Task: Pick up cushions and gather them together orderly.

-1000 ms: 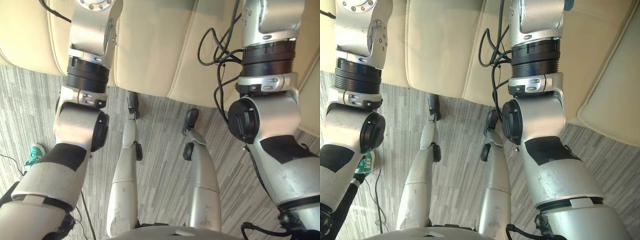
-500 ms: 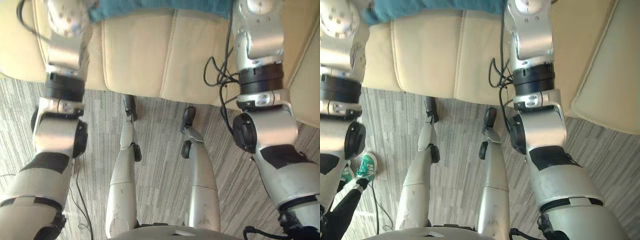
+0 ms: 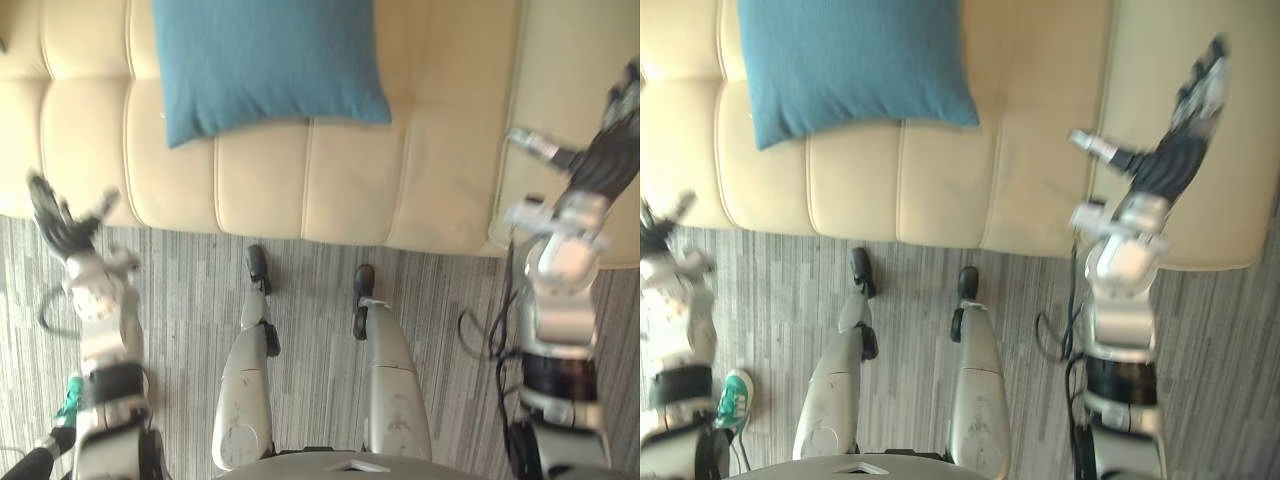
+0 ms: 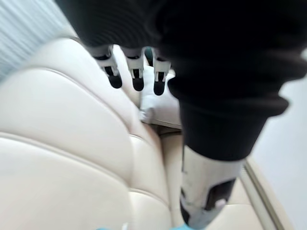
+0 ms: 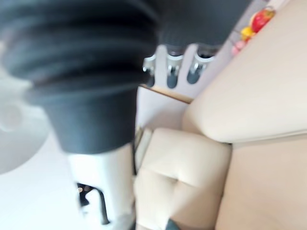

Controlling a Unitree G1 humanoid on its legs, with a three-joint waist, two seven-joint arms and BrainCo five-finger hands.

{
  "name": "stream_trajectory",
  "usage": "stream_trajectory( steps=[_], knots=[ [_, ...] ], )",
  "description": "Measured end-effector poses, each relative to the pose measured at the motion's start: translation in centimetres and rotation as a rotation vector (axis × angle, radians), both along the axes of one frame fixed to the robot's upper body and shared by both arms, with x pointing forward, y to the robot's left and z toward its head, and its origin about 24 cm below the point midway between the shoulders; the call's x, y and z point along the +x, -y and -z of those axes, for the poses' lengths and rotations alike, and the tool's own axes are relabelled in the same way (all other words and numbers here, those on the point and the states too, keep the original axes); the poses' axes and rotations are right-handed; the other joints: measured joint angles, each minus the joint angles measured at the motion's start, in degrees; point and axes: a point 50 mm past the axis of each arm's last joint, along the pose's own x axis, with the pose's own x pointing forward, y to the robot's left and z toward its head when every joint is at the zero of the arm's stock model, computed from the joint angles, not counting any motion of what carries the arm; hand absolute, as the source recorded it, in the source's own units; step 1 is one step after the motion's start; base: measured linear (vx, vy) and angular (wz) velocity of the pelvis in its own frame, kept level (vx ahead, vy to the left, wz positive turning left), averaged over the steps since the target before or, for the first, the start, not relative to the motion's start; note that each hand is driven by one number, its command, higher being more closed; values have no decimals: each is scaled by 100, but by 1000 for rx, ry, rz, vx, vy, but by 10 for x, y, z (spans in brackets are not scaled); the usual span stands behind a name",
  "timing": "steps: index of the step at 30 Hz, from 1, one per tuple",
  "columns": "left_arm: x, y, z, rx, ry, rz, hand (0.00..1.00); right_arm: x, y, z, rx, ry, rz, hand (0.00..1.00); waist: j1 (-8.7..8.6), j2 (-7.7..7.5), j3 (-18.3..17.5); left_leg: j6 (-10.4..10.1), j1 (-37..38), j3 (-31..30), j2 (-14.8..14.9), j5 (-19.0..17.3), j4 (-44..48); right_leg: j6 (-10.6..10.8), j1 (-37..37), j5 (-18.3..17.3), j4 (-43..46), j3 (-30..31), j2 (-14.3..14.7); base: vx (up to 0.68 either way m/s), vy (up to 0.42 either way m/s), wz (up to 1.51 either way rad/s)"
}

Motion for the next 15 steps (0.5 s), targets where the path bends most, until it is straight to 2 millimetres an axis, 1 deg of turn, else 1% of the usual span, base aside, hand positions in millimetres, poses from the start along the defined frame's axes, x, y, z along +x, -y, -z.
stream_trajectory(
  steps=[1,2,3,4,5,6,7,9,10,11,12,13,14,15],
  knots=[
    [-6,5,12,-30,-32,9,0,-2,-1,10,4,-39,-2,0,20,-7,-38,4,81,9,20,-23,0,2,111,0,-68,-7,19,80,-116,-15],
    [-17,15,37,-94,-108,30,0,-7,-4,38,3,-151,-2,0,35,-28,-51,26,364,30,48,-36,1,46,450,43,-201,-25,49,82,-89,-15],
    [-29,23,62,-153,-197,39,0,-6,-9,67,25,-272,-11,0,27,-109,-185,28,632,82,51,-84,2,58,728,49,-306,-12,55,113,-96,-17],
    [-37,30,79,-189,-263,55,0,-8,-12,90,54,-362,-11,0,44,-157,-283,16,846,119,55,-150,2,62,951,45,-384,-1,69,132,-90,-17],
    [-47,40,98,-232,-343,76,0,-13,-17,120,90,-479,-13,0,50,-199,-404,6,1115,135,55,-234,2,75,1268,36,-505,-1,91,145,-69,-13],
    [-58,50,118,-279,-428,97,0,-20,-21,151,142,-605,-19,0,70,-228,-518,-5,1419,157,63,-339,3,80,1608,30,-669,-4,109,140,-44,-12],
    [-72,61,137,-312,-531,114,0,-33,-25,186,200,-749,-16,0,91,-255,-747,-5,1616,189,67,-455,52,84,1889,30,-829,-4,114,116,-9,-9],
    [-87,74,157,-352,-647,133,0,-50,-32,227,271,-929,2,0,108,-263,-944,0,1872,268,107,-635,195,108,2329,80,-1109,-15,133,111,15,-11],
    [-95,78,165,-362,-695,140,0,-59,-35,244,281,-1015,11,0,120,-261,-1055,-6,1988,295,123,-699,209,111,2499,122,-1255,-14,153,131,28,-19],
    [-104,84,174,-373,-760,149,0,-74,-37,266,309,-1126,33,0,127,-246,-1206,-18,2151,323,146,-751,209,84,2738,170,-1461,-13,181,84,21,-16],
    [-107,85,176,-374,-781,152,0,-78,-38,272,323,-1158,42,0,133,-237,-1258,-20,2198,340,152,-767,207,88,2803,194,-1521,-12,190,78,20,-13],
    [-112,89,181,-381,-813,157,0,-87,-38,283,349,-1217,58,0,151,-230,-1376,-34,2268,365,169,-804,208,119,2920,257,-1648,-7,209,65,22,-18],
    [-118,92,186,-390,-854,163,0,-100,-38,297,383,-1295,88,0,209,-225,-1473,-45,2430,437,193,-838,180,139,3118,354,-1844,35,244,76,27,-22],
    [-122,93,189,-395,-876,166,0,-106,-38,303,404,-1331,104,0,241,-220,-1504,-54,2536,459,202,-846,138,145,3232,398,-1954,61,264,59,23,-23]
  ],
)
